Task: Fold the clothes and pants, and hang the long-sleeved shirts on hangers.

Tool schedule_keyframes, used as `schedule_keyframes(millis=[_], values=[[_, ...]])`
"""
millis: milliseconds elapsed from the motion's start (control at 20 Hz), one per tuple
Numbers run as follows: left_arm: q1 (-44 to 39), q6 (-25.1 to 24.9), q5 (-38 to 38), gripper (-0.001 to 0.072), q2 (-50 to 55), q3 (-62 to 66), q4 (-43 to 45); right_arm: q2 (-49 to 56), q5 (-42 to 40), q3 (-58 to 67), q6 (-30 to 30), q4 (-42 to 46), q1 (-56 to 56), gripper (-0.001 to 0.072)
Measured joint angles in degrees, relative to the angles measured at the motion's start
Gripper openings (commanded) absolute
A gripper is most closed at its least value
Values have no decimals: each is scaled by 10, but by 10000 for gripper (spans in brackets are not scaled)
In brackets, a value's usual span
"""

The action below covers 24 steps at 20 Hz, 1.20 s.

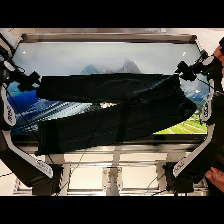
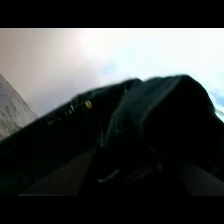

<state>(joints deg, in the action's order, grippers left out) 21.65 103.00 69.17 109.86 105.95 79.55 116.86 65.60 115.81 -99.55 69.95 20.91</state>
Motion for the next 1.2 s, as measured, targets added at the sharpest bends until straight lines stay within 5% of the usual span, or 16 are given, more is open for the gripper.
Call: schedule_keyframes(millis=[250,550,950,1200], values=[[8,-103,117,425,-44,-6,31,-37,122,2,64,48,18,426],[42,-148,184,425,-161,-115,123,-110,232,-12,101,134,25,434],[164,-221,117,423,-367,-485,98,-211,275,-124,120,156,26,433],[187,-250,113,423,-438,-592,44,-259,274,-221,132,158,26,433]])
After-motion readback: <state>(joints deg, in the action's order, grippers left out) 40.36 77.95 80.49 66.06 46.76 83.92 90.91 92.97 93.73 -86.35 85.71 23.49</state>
